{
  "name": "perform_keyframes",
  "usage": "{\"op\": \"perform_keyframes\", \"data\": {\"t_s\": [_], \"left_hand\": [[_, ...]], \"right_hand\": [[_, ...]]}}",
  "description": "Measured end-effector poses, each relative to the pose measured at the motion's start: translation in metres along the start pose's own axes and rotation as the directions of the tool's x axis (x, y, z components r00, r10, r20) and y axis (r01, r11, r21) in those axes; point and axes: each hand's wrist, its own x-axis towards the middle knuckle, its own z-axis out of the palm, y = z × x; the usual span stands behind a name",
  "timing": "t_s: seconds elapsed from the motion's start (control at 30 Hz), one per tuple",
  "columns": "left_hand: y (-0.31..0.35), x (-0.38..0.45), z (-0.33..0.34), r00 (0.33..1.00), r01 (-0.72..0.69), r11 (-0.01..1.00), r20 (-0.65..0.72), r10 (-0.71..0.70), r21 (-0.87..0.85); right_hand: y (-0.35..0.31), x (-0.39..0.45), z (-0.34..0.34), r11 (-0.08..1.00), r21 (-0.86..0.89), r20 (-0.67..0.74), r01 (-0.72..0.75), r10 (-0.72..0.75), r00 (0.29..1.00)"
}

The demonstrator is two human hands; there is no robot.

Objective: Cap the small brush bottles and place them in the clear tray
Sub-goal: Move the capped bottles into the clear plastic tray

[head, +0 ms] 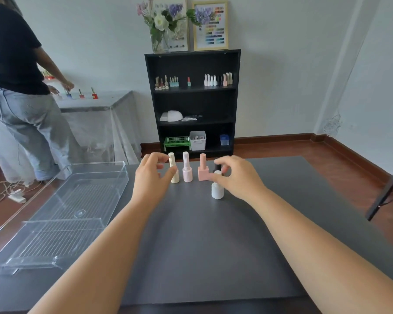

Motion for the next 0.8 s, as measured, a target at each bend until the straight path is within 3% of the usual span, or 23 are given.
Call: {"op": "perform_keyframes", "data": {"t_s": [0.07,0.13,0.27,0.37,0.43,0.63,0.8], "left_hand": [[0.0,0.013,-0.001,1.0,0.018,0.999,0.012,-0.019,0.026],[0.0,0.024,0.0,0.998,0.034,0.997,0.049,-0.038,0.076],[-0.002,0.041,0.005,0.986,0.062,0.988,0.143,-0.083,0.143],[-0.005,0.045,0.005,0.98,0.052,0.988,0.185,-0.079,0.149],[-0.007,0.045,0.003,0.979,0.042,0.989,0.194,-0.07,0.141],[-0.008,0.047,-0.011,0.977,-0.019,0.988,0.215,-0.015,0.154],[-0.009,0.062,-0.057,0.991,-0.01,0.992,0.136,-0.008,0.127]], "right_hand": [[-0.011,0.011,-0.004,0.993,0.024,-0.149,0.116,-0.111,0.983],[-0.025,0.028,-0.004,0.982,-0.002,-0.182,0.187,-0.184,0.966],[-0.052,0.064,0.013,0.943,-0.247,0.073,0.222,-0.21,0.975],[-0.058,0.079,0.03,0.902,-0.376,0.231,0.212,-0.13,0.964],[-0.06,0.081,0.036,0.907,-0.386,0.233,0.167,-0.079,0.969],[-0.066,0.075,0.041,0.902,-0.397,0.159,0.173,-0.118,0.98],[-0.099,0.08,0.036,0.898,-0.378,0.142,0.225,-0.184,0.973]]}}
